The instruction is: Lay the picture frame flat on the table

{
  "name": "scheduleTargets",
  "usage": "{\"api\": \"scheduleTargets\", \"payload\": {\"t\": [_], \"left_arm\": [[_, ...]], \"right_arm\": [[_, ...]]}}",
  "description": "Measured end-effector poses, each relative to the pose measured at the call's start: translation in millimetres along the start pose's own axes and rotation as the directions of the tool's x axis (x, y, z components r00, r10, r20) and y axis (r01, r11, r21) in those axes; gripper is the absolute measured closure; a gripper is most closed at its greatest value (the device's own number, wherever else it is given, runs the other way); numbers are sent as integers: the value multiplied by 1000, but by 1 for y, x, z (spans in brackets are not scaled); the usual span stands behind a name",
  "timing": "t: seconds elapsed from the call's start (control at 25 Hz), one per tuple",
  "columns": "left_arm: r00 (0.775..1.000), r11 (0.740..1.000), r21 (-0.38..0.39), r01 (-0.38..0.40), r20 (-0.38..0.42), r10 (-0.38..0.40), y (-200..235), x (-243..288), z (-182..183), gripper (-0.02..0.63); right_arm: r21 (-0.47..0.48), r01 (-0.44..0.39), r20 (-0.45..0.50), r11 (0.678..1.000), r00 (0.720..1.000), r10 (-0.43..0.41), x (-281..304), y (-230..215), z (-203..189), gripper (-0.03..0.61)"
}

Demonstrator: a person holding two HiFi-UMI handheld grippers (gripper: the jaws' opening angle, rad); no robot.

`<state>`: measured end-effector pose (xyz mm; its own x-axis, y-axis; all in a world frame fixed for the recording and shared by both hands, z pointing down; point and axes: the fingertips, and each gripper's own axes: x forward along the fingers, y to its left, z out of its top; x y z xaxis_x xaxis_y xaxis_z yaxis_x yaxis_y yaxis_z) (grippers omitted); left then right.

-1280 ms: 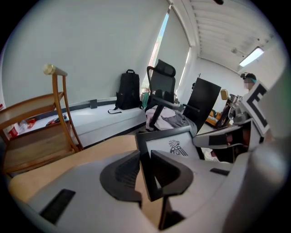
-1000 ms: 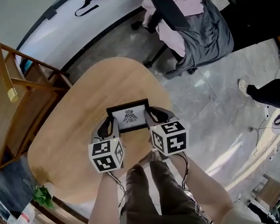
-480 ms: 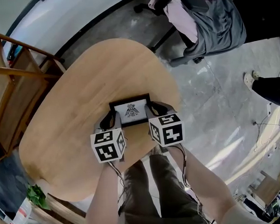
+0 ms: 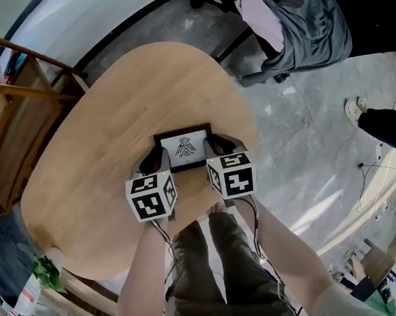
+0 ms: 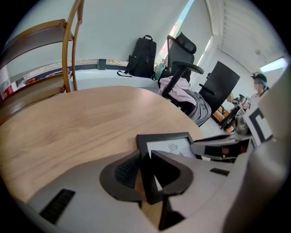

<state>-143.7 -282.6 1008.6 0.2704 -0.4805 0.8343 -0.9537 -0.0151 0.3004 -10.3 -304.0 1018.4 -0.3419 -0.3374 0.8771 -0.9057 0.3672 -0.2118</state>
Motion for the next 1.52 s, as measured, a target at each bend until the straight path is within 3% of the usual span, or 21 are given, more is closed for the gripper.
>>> {"api": "scheduleTargets", "payload": {"t": [0.28, 0.44, 0.68, 0.84, 0.92, 1.28, 1.52], "left_arm": [[999, 1000, 18, -25, 22, 25, -1, -23, 6, 520], [997, 999, 24, -33, 65, 31, -4, -65, 29, 537], [986, 994, 107, -15, 166, -3, -34, -141, 89, 569], [972, 990, 144, 4, 233, -38, -61, -204, 130, 588], [963, 980, 199, 1, 264, -54, -79, -237, 149, 592], [907, 929, 369, -27, 400, -132, -145, -385, 207, 594], [828, 927, 367, -74, 541, -148, -166, -481, 240, 600]], "right_arm": [[-12, -1, -12, 1000, 1000, 1, -21, -1, 3, 487], [-15, -4, 19, 1000, 1000, 4, -63, 5, 21, 520], [-77, -18, 130, 997, 991, 28, -143, 23, 82, 543], [-113, -16, 224, 993, 974, 41, -216, 43, 129, 554], [-123, -17, 270, 992, 962, 50, -255, 53, 151, 558], [-185, -43, 451, 982, 884, 124, -430, 115, 211, 561], [-234, -44, 542, 971, 824, 168, -521, 145, 230, 565]]}}
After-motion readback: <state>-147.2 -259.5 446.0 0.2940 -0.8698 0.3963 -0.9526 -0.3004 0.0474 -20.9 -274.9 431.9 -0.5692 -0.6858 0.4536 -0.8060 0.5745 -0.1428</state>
